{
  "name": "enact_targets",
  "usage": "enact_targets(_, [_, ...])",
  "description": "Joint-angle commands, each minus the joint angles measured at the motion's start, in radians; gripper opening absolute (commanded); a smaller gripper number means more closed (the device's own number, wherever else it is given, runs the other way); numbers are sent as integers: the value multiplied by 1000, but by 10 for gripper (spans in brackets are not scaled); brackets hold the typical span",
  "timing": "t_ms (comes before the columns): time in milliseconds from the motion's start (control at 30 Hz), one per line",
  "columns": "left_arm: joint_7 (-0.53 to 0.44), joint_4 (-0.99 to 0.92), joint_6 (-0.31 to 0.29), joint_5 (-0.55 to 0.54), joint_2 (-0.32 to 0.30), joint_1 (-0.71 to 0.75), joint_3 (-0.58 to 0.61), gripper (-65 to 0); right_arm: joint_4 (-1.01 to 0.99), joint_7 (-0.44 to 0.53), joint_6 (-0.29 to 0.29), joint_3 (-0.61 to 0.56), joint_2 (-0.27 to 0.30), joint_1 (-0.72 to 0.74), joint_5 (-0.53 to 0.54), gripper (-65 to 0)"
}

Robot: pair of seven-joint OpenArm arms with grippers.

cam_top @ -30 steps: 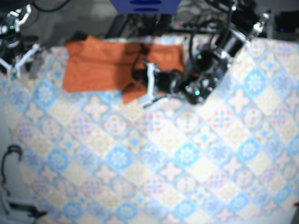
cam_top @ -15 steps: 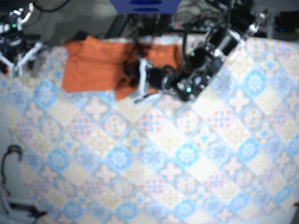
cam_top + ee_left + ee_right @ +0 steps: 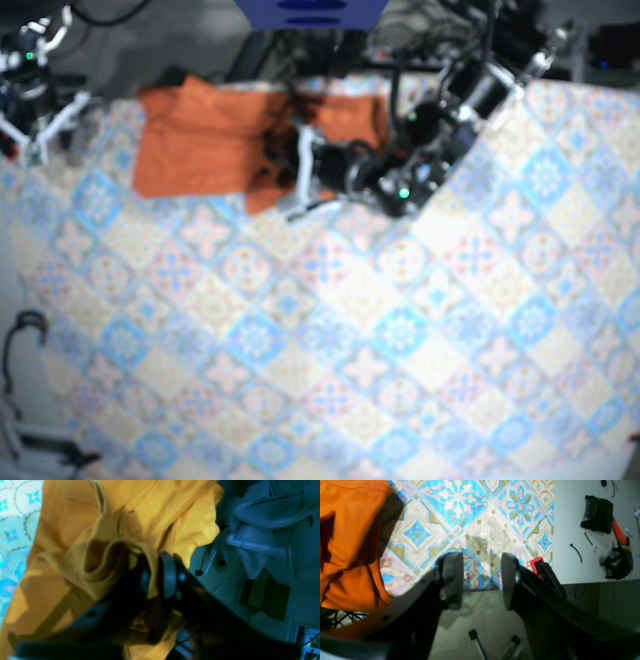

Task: Fold the T-shirt properly
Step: 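Drag the grasped shirt end with the left gripper toward the shirt's middle, then fold the shirt end over onto the shirt with the left gripper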

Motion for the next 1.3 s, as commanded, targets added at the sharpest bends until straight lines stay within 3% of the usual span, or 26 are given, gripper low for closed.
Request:
enact_targets(0, [-14,14,-9,-25,4,-15,-3,-507,18,20,-7,5,15,-3,6,-405])
enact_targets(300, [-14,14,-12,-31,13,-17,-3,-107,18,20,-7,4,15,-3,6,-405])
enact_targets(433, [-14,15,-13,-33,22,-20,-12,-3,18,20,-7,4,15,-1,6,-405])
enact_targets(933, [-7,17,-10,-129,16,-38,-23,0,18,22,-7,5,15,-1,6,-405])
enact_targets(1267, [-7,17,-9,-128,-37,-3,-14,0,17,22,-7,8,15,-1,6,-405])
